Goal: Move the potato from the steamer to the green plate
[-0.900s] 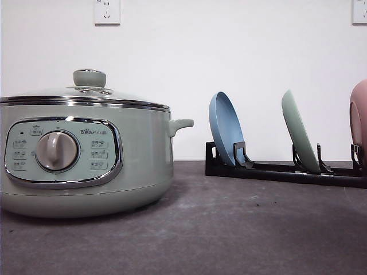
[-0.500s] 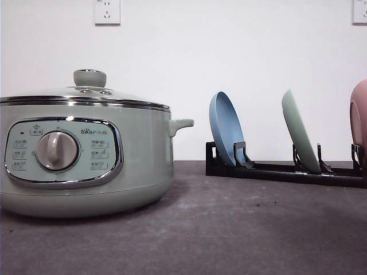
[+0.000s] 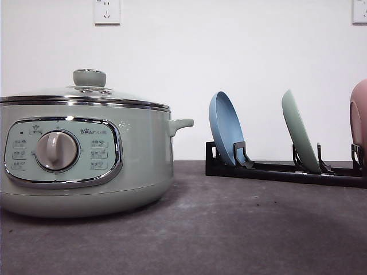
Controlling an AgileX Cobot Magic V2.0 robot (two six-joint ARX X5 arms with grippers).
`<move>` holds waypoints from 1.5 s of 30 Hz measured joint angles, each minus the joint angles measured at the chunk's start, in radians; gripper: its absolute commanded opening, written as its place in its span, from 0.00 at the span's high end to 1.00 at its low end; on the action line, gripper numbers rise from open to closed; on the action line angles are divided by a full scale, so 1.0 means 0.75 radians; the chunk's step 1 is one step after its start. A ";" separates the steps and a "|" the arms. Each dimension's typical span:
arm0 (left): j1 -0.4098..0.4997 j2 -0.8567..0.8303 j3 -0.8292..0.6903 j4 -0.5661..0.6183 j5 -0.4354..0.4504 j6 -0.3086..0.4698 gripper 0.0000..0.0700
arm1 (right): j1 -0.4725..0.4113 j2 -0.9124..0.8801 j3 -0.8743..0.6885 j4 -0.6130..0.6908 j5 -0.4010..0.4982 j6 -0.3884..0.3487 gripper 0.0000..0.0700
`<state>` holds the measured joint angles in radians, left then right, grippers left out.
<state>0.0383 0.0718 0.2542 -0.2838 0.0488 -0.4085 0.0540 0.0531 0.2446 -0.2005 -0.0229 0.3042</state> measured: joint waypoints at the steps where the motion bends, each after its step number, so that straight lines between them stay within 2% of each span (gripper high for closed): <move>1: 0.000 0.023 0.037 -0.015 0.002 -0.001 1.00 | 0.000 0.023 0.041 -0.020 -0.003 0.000 1.00; 6: 0.000 0.127 0.219 -0.071 0.024 0.008 1.00 | 0.000 0.150 0.244 -0.139 -0.038 -0.009 1.00; 11: 0.000 0.249 0.402 -0.164 0.107 0.052 1.00 | 0.000 0.303 0.460 -0.260 -0.111 -0.064 1.00; 18: 0.000 0.435 0.642 -0.382 0.281 0.154 1.00 | 0.000 0.504 0.727 -0.488 -0.215 -0.164 1.00; 25: -0.001 0.608 0.817 -0.670 0.494 0.318 1.00 | 0.000 0.673 0.928 -0.751 -0.354 -0.299 1.00; 31: -0.016 0.681 0.900 -0.844 0.533 0.426 1.00 | 0.001 0.762 1.023 -0.975 -0.427 -0.402 1.00; 36: -0.028 0.671 0.915 -0.868 0.535 0.466 0.98 | 0.000 0.770 1.032 -1.009 -0.429 -0.437 1.00; 38: -0.028 0.671 0.917 -0.869 0.535 0.471 0.85 | 0.000 0.770 1.032 -1.009 -0.428 -0.441 0.93; 39: -0.028 0.671 0.917 -0.869 0.535 0.474 0.75 | 0.001 0.769 1.032 -1.009 -0.428 -0.442 0.83; 42: -0.028 0.672 0.917 -0.869 0.535 0.478 0.39 | 0.001 0.769 1.032 -1.009 -0.423 -0.441 0.40; 44: -0.028 0.672 0.917 -0.869 0.535 0.478 0.27 | 0.000 0.769 1.032 -1.009 -0.423 -0.435 0.28; 45: -0.028 0.672 0.917 -0.869 0.535 0.479 0.26 | 0.000 0.769 1.032 -1.009 -0.423 -0.432 0.28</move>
<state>0.0170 0.5755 0.9417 -0.9356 0.4500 -0.0494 0.0540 0.6300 1.0187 -0.9569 -0.3401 -0.0200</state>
